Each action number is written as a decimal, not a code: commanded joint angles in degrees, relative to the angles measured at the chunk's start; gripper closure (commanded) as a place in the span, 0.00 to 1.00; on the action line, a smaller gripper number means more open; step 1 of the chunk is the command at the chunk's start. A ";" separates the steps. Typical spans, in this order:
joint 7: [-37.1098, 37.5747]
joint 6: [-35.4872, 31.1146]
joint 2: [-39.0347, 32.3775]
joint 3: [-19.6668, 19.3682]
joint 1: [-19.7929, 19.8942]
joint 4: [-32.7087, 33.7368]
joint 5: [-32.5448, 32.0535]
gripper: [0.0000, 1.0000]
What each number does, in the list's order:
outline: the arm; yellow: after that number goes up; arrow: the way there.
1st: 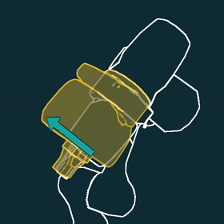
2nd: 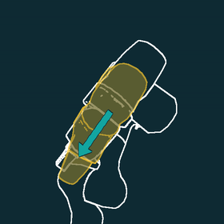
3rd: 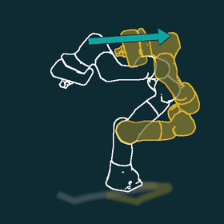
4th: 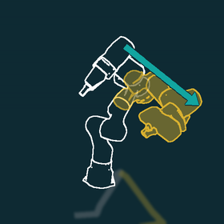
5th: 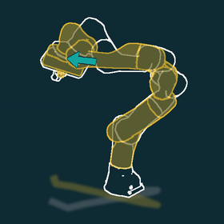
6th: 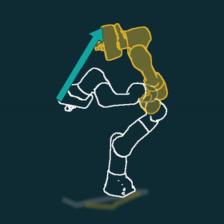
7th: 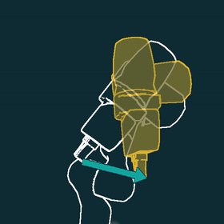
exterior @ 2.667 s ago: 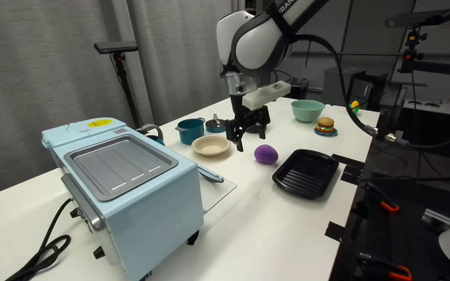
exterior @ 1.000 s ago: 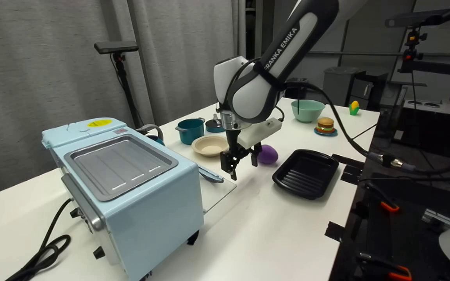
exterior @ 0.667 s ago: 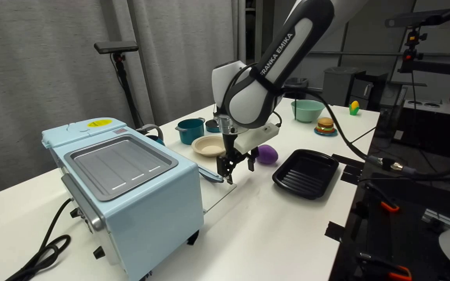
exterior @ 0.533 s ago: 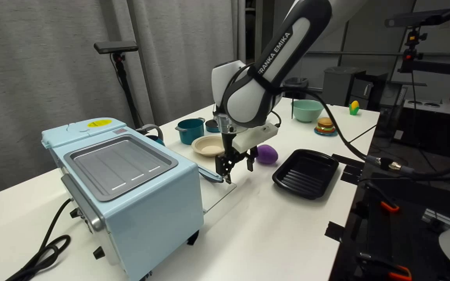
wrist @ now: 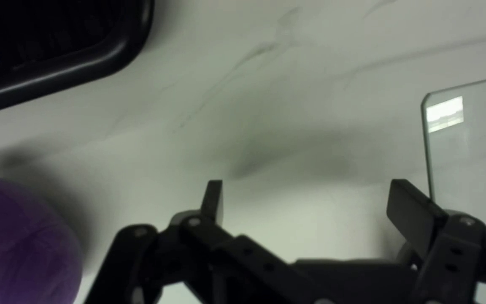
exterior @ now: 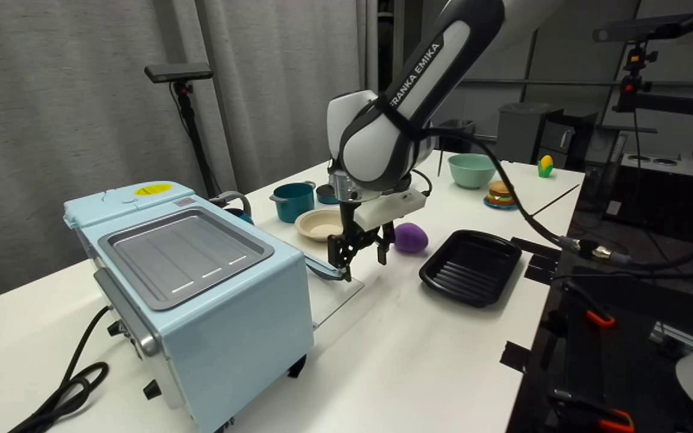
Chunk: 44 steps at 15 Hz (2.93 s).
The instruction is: Close the oven door
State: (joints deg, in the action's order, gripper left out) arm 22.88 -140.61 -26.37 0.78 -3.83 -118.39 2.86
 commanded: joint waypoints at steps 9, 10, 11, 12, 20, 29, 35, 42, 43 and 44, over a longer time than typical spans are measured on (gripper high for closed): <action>-9.03 -1.00 5.72 2.23 0.94 0.73 7.91 0.00; -9.25 -0.98 5.99 2.39 0.85 0.87 8.23 0.00; -9.49 -1.13 6.23 2.65 0.81 1.00 8.69 0.00; -9.70 -1.13 6.33 3.06 0.78 1.36 9.42 0.00; -10.56 -1.58 6.77 4.97 0.43 3.54 12.36 0.00; -10.59 -3.02 6.28 5.69 0.24 6.97 13.30 0.00; -10.34 0.00 9.00 5.01 -0.07 8.18 11.06 0.00; -12.80 2.01 14.17 5.07 0.43 7.86 11.37 0.00; -13.11 2.35 14.95 5.03 0.44 7.74 11.39 0.00; -13.42 2.56 15.53 5.00 0.46 7.69 11.48 0.00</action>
State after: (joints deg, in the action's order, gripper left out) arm 11.55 -140.45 -13.41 6.15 -3.55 -110.60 13.88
